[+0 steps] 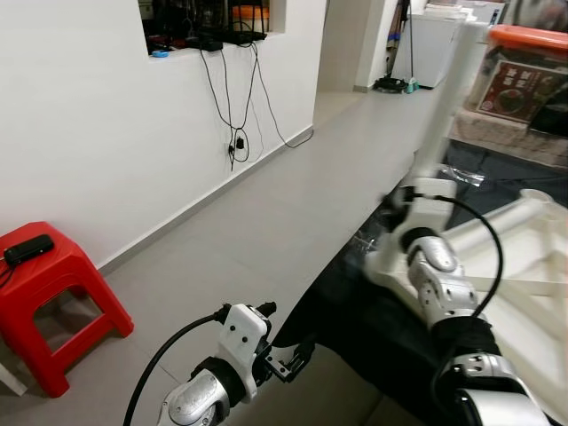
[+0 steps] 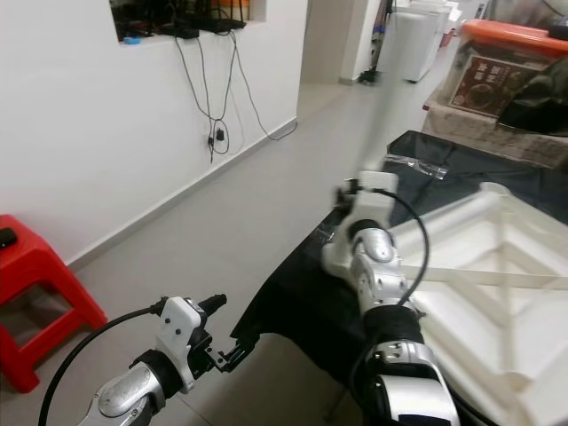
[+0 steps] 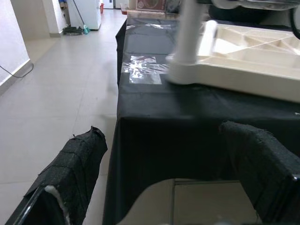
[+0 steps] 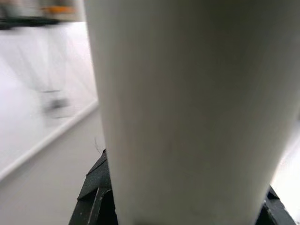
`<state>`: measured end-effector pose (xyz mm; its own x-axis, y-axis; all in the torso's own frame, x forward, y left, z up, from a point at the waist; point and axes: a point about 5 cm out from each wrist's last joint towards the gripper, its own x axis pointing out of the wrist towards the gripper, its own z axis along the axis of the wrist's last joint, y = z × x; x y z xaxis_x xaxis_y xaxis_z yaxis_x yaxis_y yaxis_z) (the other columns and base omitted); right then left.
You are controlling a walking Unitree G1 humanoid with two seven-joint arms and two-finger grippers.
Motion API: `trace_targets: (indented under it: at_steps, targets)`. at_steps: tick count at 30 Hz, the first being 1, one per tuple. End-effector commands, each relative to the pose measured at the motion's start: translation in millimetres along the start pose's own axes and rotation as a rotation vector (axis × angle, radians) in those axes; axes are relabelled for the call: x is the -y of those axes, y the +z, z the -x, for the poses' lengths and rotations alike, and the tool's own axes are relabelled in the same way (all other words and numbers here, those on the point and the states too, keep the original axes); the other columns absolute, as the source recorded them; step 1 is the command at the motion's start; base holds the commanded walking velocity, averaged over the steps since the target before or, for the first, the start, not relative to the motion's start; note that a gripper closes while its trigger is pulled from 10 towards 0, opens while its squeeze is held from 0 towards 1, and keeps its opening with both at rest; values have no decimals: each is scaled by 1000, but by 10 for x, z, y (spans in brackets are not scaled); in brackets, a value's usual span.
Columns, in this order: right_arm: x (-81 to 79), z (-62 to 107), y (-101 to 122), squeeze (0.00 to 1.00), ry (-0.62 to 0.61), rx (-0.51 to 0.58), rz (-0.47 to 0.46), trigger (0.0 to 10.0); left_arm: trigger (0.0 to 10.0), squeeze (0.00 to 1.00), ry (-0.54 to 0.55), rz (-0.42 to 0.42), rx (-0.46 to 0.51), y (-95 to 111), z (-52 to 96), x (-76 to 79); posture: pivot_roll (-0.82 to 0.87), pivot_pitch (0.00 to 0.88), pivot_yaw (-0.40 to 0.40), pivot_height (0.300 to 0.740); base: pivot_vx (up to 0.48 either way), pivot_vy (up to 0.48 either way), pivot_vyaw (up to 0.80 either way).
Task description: Building children table
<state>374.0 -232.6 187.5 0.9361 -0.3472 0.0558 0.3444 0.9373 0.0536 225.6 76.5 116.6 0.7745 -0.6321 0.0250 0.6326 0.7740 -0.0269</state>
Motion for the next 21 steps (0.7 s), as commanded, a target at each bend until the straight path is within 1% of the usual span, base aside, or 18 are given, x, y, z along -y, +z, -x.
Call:
trace_targets:
  at_steps: [1, 2, 3, 4, 5, 6, 11, 12, 14, 15, 16, 17, 18, 19, 20, 21]
  targets:
    - [358, 35, -87, 0, -242, -25, 34, 0, 10000, 0, -8, 8, -24, -51, 6, 15, 101, 23, -42, 740, 0, 0, 0]
    - [358, 35, -87, 0, -242, -25, 34, 0, 10000, 0, -8, 8, -24, -51, 6, 15, 101, 23, -42, 740, 0, 0, 0]
    - [460, 63, -92, 0, -347, -23, 44, 0, 10000, 0, -9, 8, -24, -51, 6, 16, 101, 23, -42, 740, 0, 0, 0]
    - [460, 63, -92, 0, -347, -23, 44, 0, 10000, 0, -9, 8, -24, -51, 6, 16, 101, 23, -42, 740, 0, 0, 0]
    - [538, 91, -102, 0, -424, -21, 57, 0, 10000, 0, -10, 8, -24, -53, 6, 18, 101, 19, -43, 740, 0, 0, 0]
    - [570, 106, -114, 0, -464, -18, 58, 0, 10000, 0, -11, 9, -24, -53, 6, 19, 98, 18, -42, 740, 0, 0, 0]
    - [567, 119, -132, 0, -521, -16, 62, 0, 10000, 0, -13, 10, -25, -55, 11, 21, 99, 16, -42, 740, 0, 0, 0]
    - [520, 124, -140, 0, -520, -16, 51, 2078, 10000, 0, -14, 10, -25, -56, 13, 21, 96, 16, -40, 740, 0, 0, 0]
    - [520, 124, -140, 0, -520, -16, 51, 2078, 10000, 0, -14, 10, -25, -56, 13, 21, 96, 16, -40, 740, 0, 0, 0]
    - [454, 134, -150, 0, -505, -15, 58, 10000, 10000, 0, -15, 10, -26, -58, 15, 21, 97, 16, -39, 740, 0, 0, 0]
    - [454, 134, -150, 0, -505, -15, 58, 10000, 10000, 0, -15, 10, -26, -58, 15, 21, 97, 16, -39, 740, 0, 0, 0]
    - [353, 149, -169, 0, -459, -13, 49, 10000, 10000, 0, -17, 10, -27, -58, 16, 20, 96, 16, -39, 740, 0, 0, 0]
    - [353, 149, -169, 0, -459, -13, 49, 10000, 10000, 0, -17, 10, -27, -58, 16, 20, 96, 16, -39, 740, 0, 0, 0]
    - [231, 181, -193, 1000, -405, -7, 42, 10000, 10000, 0, -18, 9, -27, -57, 15, 20, 100, 18, -42, 740, 0, 0, 0]
    - [132, 225, -223, 1000, -377, -4, 48, 10000, 10000, 0, -17, 9, -27, -56, 15, 19, 101, 21, -43, 740, 0, 0, 0]
    - [132, 225, -223, 1000, -377, -4, 48, 10000, 10000, 0, -17, 9, -27, -56, 15, 19, 101, 21, -43, 740, 0, 0, 0]
